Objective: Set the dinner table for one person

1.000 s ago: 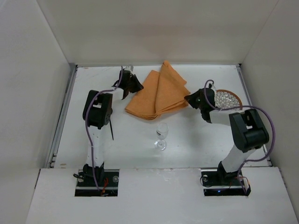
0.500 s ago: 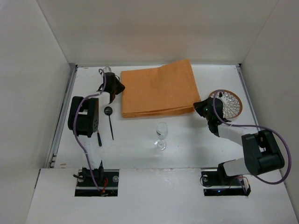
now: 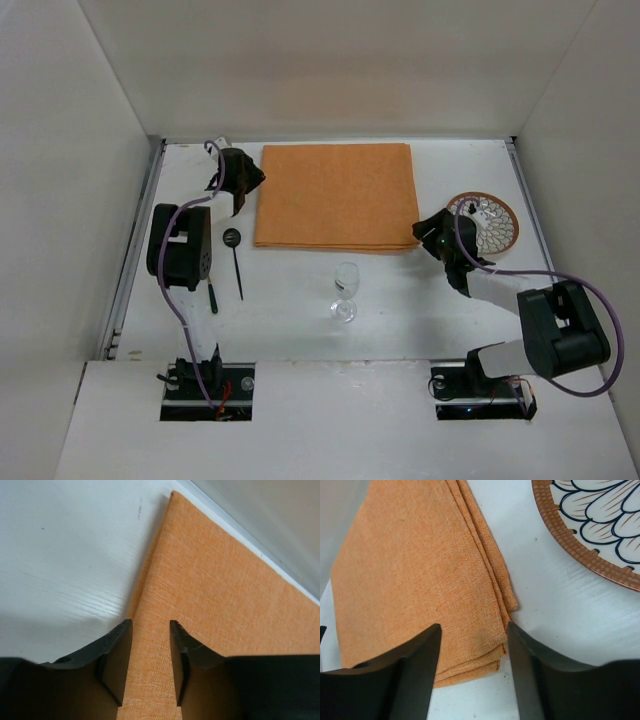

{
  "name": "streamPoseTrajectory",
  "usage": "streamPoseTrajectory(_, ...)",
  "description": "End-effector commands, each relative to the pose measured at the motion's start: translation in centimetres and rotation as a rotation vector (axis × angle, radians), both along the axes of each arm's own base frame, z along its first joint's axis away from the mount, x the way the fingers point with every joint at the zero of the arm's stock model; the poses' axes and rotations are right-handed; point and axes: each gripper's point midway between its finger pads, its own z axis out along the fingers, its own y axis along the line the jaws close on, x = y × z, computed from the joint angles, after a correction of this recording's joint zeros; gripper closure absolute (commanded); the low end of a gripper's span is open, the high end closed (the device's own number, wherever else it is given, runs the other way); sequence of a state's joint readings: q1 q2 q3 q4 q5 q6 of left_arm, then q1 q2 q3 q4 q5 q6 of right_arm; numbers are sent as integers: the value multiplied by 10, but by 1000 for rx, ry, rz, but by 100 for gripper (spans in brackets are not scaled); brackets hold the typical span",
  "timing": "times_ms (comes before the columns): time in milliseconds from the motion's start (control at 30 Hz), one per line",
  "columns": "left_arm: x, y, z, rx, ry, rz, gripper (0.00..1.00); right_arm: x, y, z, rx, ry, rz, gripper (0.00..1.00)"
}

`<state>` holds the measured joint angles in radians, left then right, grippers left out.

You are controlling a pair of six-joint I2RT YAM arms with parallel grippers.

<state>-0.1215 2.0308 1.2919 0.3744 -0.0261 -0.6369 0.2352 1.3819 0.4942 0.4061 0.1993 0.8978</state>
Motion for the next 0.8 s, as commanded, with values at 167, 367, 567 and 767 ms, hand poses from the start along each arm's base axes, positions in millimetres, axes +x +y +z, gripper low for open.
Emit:
streamPoseTrajectory(167,-20,14,73,-1,-166,111,51,-6,5,41,-76,-105,40,31)
streamPoseTrajectory(367,-79,-53,76,-49,-206,-17,68,-23,2,63,-96,-150,52,91)
streamPoseTrajectory(567,-154,-61,79,-48,-253,2,85,-36,-42,88,-152,-181,-71,87)
streamPoseTrajectory(767,-208,-49,82,-56,-296,-7,84,-53,-129,66,-166,-115,-338,24)
